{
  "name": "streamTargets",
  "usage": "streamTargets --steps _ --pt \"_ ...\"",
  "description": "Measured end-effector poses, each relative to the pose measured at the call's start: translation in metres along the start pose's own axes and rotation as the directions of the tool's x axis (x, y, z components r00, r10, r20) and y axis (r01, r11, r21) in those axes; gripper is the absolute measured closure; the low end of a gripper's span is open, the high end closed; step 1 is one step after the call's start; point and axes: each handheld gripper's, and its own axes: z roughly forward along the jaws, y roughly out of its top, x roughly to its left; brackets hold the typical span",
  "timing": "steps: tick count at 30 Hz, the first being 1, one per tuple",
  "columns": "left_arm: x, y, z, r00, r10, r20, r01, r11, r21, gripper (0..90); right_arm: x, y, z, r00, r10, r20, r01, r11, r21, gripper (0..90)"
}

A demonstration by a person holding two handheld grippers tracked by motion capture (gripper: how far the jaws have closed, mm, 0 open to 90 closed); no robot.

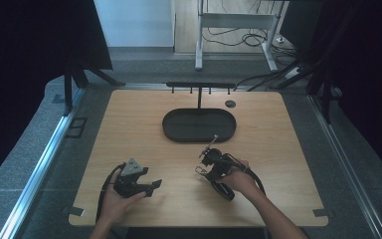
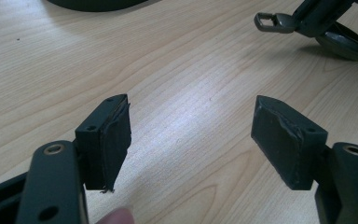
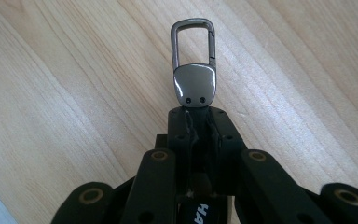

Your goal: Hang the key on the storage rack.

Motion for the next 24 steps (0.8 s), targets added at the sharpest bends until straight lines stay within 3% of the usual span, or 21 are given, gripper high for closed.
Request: streamTargets --steps 13,18,24 --pt "0.000 0.000 0.001 1.0000 0.002 0.000 -0.002 1.0000 0.001 28.9 0.000 -0.009 -0.030 0.9998 0.002 -0.021 -0.005 0.992 -0.130 81.3" --pt "-0.001 0.000 0.001 1.0000 0.005 0.000 -0.005 1.0000 0.003 28.9 0.000 -0.012 -0.049 0.9997 0.001 -0.023 -0.007 0.973 -0.232 81.4" --pt "-0.001 0.000 0.002 1.0000 0.006 0.000 -0.006 1.0000 0.005 28.9 0.000 -0.017 -0.060 0.9998 0.003 -0.018 -0.009 0.947 -0.322 81.4"
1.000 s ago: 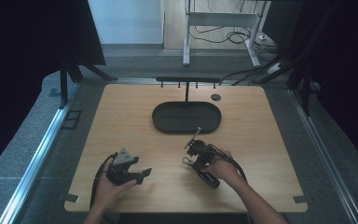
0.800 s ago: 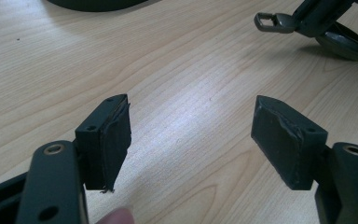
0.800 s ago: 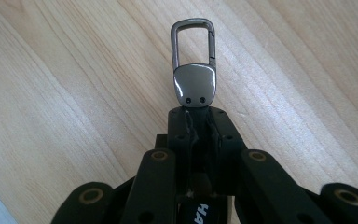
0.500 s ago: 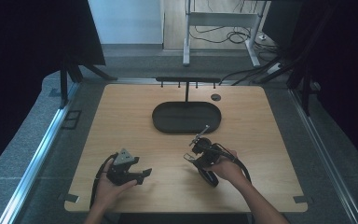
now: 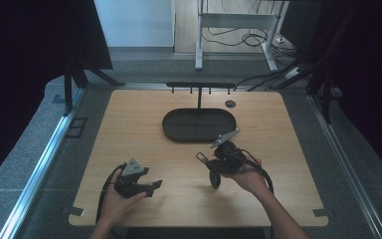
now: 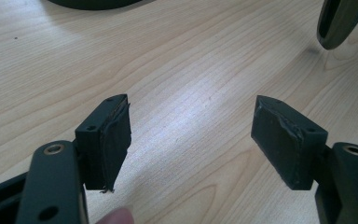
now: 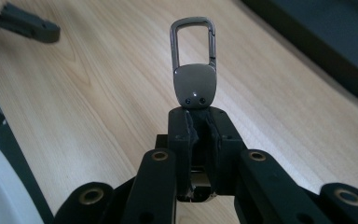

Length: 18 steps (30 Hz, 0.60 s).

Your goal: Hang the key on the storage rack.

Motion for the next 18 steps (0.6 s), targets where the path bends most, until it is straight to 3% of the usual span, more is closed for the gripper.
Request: streamTargets --steps 18 --pt "-0.0007 -0.0001 0.0012 1.0000 0.003 0.002 -0.003 1.0000 0.006 28.8 -0.0095 -0.0091 -0.0064 0.9990 0.035 0.027 -0.032 0.992 -0.120 81.3"
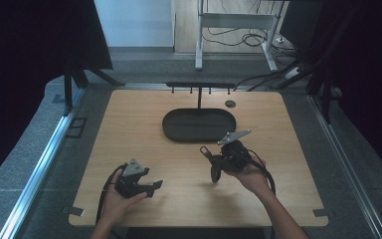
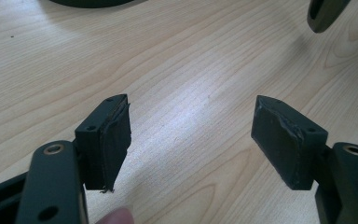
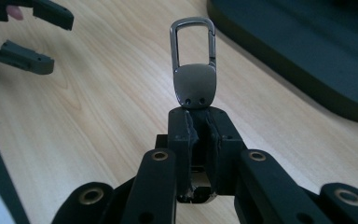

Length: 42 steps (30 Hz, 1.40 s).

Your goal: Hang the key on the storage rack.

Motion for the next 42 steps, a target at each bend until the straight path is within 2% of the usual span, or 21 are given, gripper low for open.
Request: streamTargets --steps 3,6,13,16,21,31,42 --pt "-0.001 0.000 0.000 1.0000 0.000 0.001 0.000 1.0000 -0.001 28.8 -0.001 0.000 -0.001 0.9999 0.010 -0.004 -0.010 1.000 -0.023 81.3" --pt "0.000 0.000 0.001 1.0000 0.001 0.001 -0.001 1.0000 0.000 28.8 -0.004 0.000 -0.002 0.9989 0.041 -0.022 -0.042 0.998 -0.049 81.3" --pt "-0.001 0.000 0.001 1.0000 0.001 0.000 -0.001 1.0000 0.002 28.8 -0.010 -0.002 -0.002 0.9975 0.069 -0.013 -0.070 0.995 -0.076 81.3" --pt "-0.001 0.000 0.001 1.0000 0.002 0.001 -0.002 1.0000 0.003 28.8 -0.013 -0.002 -0.004 0.9947 0.099 -0.025 -0.101 0.989 -0.104 81.3" --pt "0.000 0.000 0.001 1.0000 0.002 0.001 -0.002 1.0000 0.004 28.8 -0.015 -0.001 -0.005 0.9918 0.126 -0.023 -0.128 0.982 -0.138 81.3" --pt "-0.001 0.000 0.002 1.0000 0.002 0.001 -0.002 1.0000 0.008 28.8 -0.020 0.001 -0.006 0.9897 0.142 0.015 -0.138 0.975 -0.173 81.3" --pt "0.000 0.000 0.001 1.0000 0.002 0.002 -0.002 1.0000 0.008 28.8 -0.034 0.007 -0.009 0.9839 0.165 0.068 -0.150 0.970 -0.189 81.3"
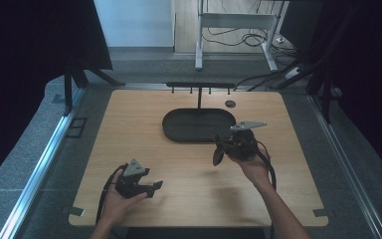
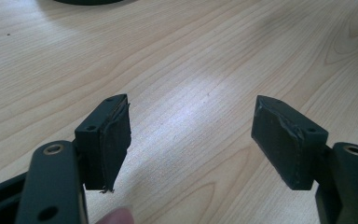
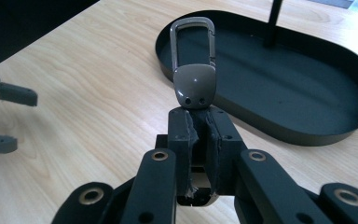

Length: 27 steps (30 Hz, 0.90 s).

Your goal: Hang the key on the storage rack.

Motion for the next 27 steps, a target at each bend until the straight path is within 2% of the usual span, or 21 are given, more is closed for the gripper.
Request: streamTargets --steps 16,27 --pt "0.001 0.000 0.000 1.0000 0.001 0.001 -0.001 1.0000 0.002 28.7 -0.021 0.014 0.002 0.9976 0.044 0.053 -0.042 0.998 -0.045 81.3" --pt "0.003 -0.002 0.001 0.9999 -0.013 0.005 0.013 0.9999 0.007 28.8 -0.037 0.017 0.005 0.9923 0.070 0.102 -0.064 0.996 -0.065 81.3"
